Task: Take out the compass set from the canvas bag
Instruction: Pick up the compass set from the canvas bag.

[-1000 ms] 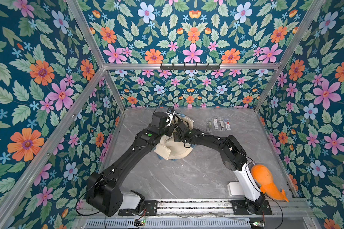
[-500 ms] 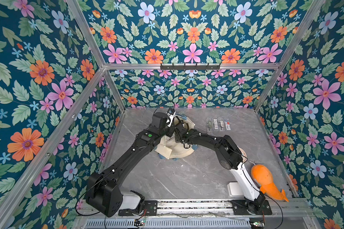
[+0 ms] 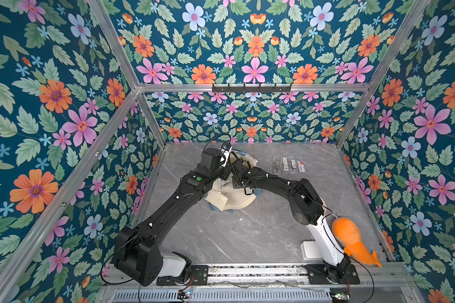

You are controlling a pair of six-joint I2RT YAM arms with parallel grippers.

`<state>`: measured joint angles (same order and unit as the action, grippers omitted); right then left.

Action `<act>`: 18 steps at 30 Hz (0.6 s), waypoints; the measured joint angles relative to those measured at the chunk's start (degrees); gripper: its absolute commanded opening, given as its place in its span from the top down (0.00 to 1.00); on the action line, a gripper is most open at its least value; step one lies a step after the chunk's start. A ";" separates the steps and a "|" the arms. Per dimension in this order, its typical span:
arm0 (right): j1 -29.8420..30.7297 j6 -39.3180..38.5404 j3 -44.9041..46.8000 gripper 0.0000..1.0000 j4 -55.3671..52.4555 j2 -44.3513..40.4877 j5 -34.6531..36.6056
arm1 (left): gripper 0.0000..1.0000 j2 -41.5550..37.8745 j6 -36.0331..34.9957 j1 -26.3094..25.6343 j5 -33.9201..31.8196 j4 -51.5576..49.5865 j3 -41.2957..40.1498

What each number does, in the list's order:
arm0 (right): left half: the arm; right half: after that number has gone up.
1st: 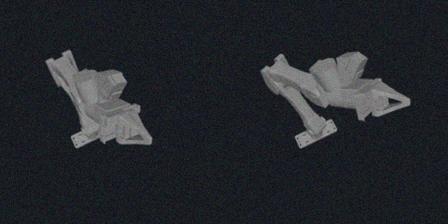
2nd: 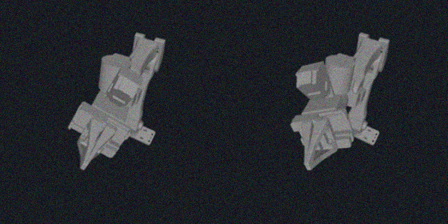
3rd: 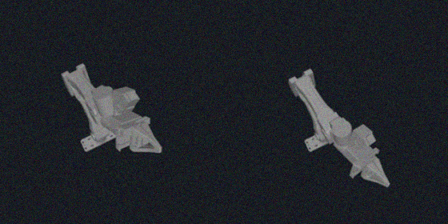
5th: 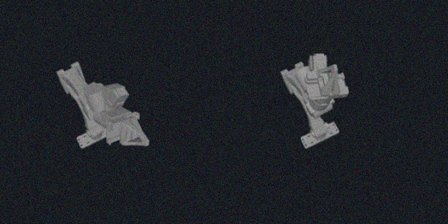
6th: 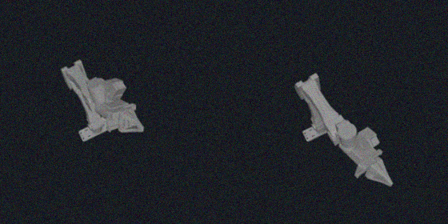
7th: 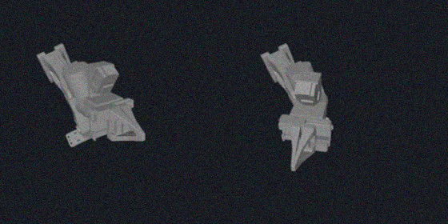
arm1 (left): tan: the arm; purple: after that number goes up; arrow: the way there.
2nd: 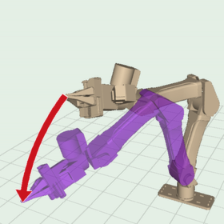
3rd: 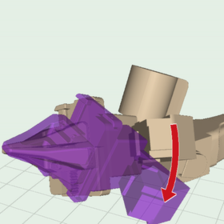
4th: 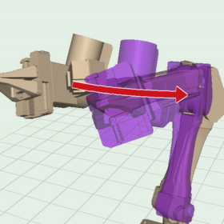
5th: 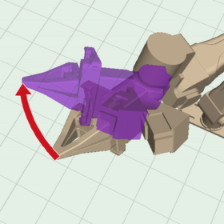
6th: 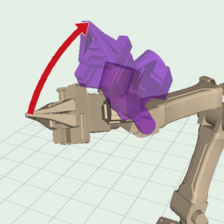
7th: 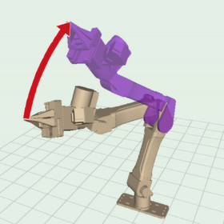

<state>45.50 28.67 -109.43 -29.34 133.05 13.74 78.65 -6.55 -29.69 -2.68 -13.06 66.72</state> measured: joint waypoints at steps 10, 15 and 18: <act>0.96 -1.70 5.27 0.66 -3.39 -7.72 -2.91 | 1.00 0.44 -0.04 0.00 -0.81 0.66 0.02; 1.64 -1.95 11.32 0.66 -4.09 -13.18 -3.69 | 1.00 0.57 -0.22 -0.04 -0.35 0.20 0.17; 3.61 -1.88 14.14 0.66 -3.34 -17.62 -6.10 | 1.00 1.01 -0.04 0.09 -1.27 0.22 0.17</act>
<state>49.10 26.79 -95.29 -32.69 115.44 7.64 79.66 -6.59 -29.61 -3.95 -12.84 66.89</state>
